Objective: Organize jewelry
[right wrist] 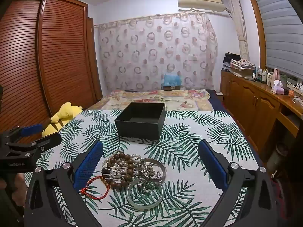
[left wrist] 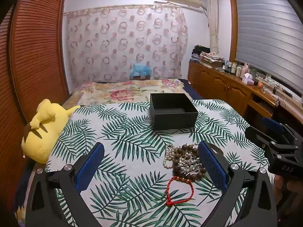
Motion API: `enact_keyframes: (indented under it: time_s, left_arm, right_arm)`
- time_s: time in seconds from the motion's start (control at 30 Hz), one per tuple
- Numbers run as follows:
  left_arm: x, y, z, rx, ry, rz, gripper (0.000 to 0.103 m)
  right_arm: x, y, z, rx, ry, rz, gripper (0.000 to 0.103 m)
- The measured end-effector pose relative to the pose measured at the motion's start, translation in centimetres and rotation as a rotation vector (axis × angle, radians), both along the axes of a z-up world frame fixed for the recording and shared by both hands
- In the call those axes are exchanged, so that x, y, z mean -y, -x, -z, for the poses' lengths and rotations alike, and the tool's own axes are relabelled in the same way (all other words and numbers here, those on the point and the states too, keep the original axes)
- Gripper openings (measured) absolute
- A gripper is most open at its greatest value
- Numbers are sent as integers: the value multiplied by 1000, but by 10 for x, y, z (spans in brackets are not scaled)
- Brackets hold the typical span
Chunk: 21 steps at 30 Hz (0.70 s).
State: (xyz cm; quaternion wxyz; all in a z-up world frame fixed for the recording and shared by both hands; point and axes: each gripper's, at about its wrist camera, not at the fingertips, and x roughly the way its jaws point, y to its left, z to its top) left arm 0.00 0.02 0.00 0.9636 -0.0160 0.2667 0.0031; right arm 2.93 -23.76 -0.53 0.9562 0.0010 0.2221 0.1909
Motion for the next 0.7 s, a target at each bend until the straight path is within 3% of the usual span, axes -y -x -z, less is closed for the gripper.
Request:
enact_keyframes:
  time_s: [0.7]
  left_arm:
    - [0, 0, 0, 3, -8, 1, 96]
  right_arm:
    - [0, 0, -1, 3, 0, 2, 100]
